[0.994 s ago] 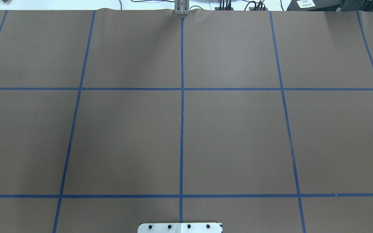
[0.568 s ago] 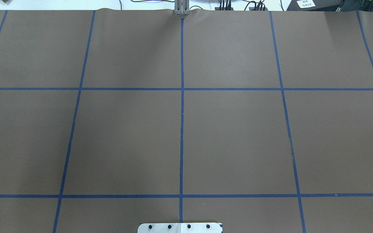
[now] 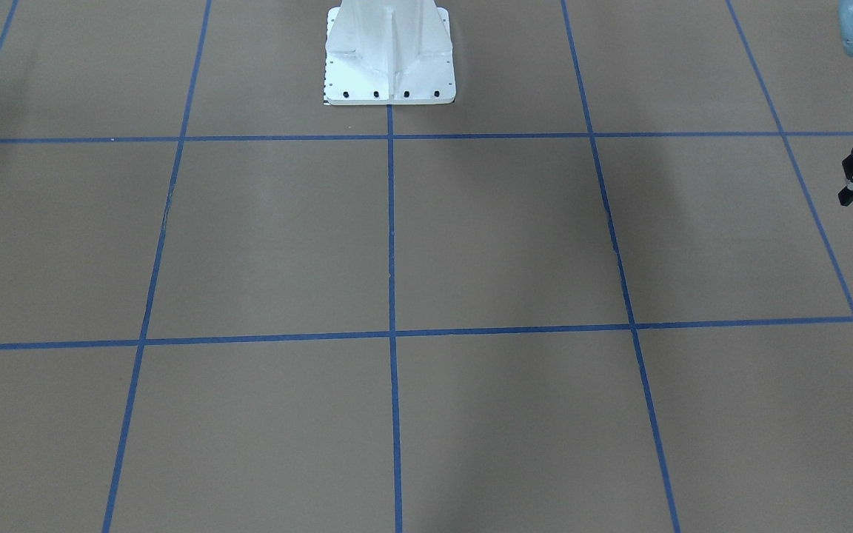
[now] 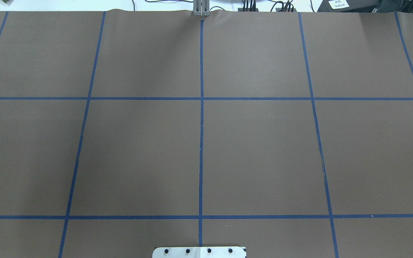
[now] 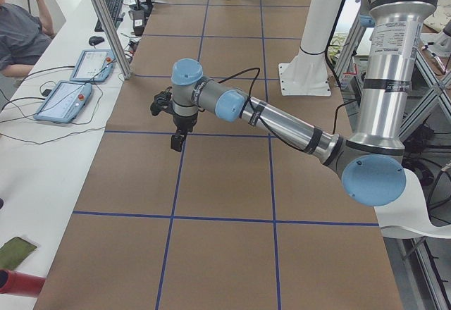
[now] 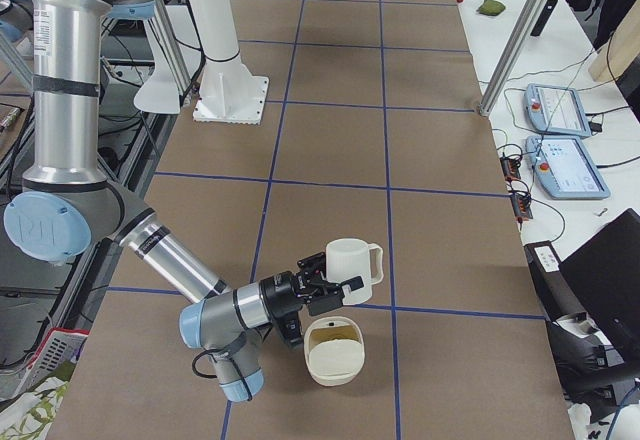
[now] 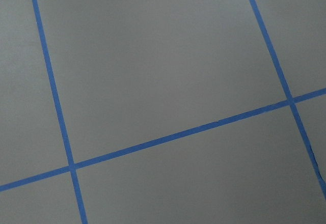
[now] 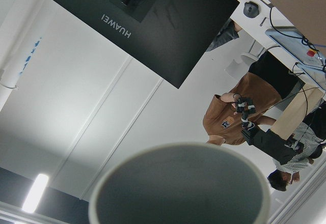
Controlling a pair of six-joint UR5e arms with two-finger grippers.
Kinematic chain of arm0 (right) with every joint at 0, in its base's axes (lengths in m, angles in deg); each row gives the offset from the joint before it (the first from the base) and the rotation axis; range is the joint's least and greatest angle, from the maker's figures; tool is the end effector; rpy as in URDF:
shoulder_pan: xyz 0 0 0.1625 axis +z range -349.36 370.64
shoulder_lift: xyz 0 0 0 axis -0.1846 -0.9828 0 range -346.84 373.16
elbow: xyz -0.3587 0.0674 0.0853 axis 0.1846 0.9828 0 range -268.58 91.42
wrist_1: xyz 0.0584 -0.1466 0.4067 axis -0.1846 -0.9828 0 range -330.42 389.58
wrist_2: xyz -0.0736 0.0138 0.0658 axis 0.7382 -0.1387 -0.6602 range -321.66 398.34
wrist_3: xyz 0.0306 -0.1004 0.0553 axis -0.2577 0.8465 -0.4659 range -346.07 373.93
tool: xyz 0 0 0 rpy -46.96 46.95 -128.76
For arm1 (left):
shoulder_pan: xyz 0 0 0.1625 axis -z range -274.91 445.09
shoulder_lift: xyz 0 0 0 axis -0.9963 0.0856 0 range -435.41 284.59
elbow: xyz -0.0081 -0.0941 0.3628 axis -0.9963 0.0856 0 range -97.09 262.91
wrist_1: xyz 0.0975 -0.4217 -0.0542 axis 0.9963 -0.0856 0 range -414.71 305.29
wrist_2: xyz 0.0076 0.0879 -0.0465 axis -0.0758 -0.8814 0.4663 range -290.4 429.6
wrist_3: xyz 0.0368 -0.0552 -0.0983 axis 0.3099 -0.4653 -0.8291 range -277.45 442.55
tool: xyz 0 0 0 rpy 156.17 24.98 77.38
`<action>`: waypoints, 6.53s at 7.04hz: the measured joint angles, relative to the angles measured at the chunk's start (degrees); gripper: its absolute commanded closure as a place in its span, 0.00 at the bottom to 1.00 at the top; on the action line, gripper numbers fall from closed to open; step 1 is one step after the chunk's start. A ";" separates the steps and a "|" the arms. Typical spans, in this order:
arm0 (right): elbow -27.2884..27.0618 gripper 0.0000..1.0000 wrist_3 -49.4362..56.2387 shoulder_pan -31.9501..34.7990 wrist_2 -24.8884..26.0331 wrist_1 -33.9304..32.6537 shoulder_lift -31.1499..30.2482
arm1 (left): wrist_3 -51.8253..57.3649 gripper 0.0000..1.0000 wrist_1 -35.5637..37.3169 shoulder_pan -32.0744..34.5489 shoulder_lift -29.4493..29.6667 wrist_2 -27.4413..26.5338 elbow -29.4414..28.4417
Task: Left arm hands cup to right arm to dump lemon
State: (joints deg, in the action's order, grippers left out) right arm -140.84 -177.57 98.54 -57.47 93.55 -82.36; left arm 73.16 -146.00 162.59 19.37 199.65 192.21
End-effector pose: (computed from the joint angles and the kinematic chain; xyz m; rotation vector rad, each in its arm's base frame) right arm 0.1087 -0.3458 0.6852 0.3942 2.5443 -1.7827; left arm 0.0612 -0.5389 0.4059 0.2866 0.7562 0.2060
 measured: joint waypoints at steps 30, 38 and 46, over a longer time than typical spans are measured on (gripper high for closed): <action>-22.64 0.99 161.24 -39.52 2.44 -66.65 27.21 | -28.40 0.00 -1.10 -7.32 12.09 0.64 0.56; -22.13 0.74 162.24 -47.91 14.93 -86.10 46.00 | -61.39 0.00 -2.49 -19.81 37.29 0.07 -12.17; -22.88 0.71 166.52 -58.24 34.49 -86.48 48.87 | -86.38 0.07 -13.54 -21.87 42.45 -2.63 -19.85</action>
State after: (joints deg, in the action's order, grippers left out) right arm -163.71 -11.05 40.30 -22.98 7.07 -33.49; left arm -13.22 -159.55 140.72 61.82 197.02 172.36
